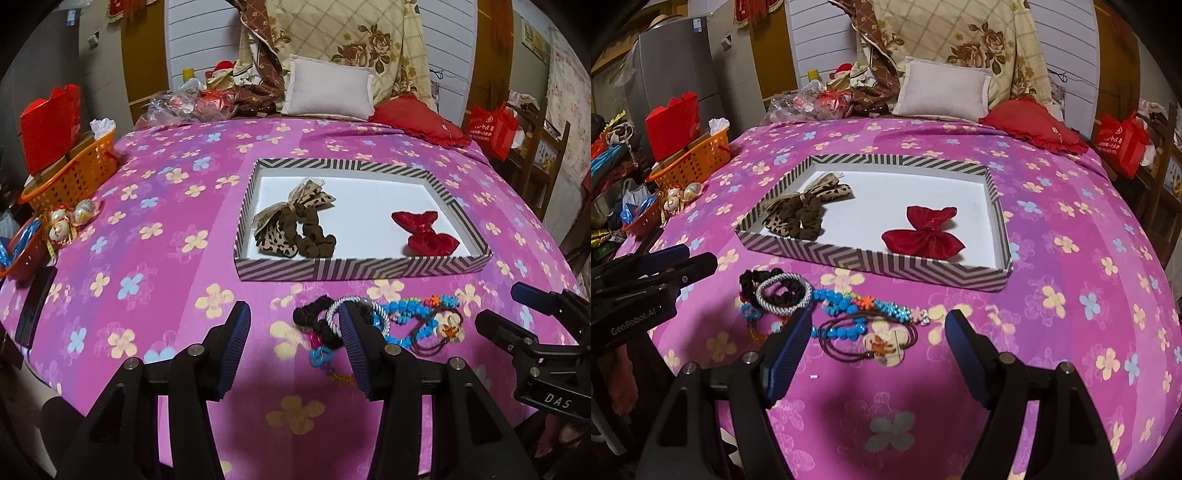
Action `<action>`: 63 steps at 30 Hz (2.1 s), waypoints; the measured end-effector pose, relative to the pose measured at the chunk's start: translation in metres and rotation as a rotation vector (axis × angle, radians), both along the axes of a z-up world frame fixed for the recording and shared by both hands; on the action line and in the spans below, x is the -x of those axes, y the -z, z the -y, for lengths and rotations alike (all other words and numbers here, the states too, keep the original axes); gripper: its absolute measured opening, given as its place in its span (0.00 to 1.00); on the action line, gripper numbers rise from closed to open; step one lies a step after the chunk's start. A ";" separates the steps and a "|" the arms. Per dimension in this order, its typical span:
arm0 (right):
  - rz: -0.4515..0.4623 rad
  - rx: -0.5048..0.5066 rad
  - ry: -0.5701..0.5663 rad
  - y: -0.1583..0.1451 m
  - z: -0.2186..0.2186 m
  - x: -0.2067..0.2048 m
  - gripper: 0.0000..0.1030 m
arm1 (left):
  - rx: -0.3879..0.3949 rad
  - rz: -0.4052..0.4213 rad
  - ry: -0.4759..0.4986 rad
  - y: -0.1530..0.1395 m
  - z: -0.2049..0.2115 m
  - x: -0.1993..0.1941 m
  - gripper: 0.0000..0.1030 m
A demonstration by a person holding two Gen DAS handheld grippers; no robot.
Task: Organize jewelry
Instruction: 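Move both tools back toward the remaining jewelry pile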
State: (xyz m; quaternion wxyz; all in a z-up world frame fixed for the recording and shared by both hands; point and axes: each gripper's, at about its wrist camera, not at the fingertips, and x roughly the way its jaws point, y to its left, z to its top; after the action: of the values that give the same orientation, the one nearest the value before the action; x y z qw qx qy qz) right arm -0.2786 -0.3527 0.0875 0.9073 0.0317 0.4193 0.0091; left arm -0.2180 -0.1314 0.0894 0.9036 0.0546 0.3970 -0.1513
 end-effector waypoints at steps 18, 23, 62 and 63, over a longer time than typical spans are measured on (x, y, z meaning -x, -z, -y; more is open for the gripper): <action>-0.047 -0.002 0.009 0.015 0.012 0.011 0.76 | -0.002 -0.061 0.021 0.017 -0.006 0.007 0.30; -0.078 -0.012 0.013 0.026 0.020 0.013 0.76 | -0.013 -0.088 0.026 0.029 -0.012 0.007 0.30; -0.078 0.061 -0.077 0.064 0.005 -0.016 0.41 | 0.063 -0.211 0.021 0.057 -0.035 -0.009 0.30; -0.077 0.058 -0.078 0.064 0.006 -0.015 0.41 | 0.066 -0.211 0.028 0.057 -0.034 -0.008 0.30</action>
State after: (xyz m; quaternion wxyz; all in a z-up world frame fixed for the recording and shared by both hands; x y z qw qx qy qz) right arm -0.2638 -0.3587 0.0234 0.8899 -0.0108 0.4550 0.0311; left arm -0.2099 -0.0977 0.0327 0.8560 0.0139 0.4838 -0.1817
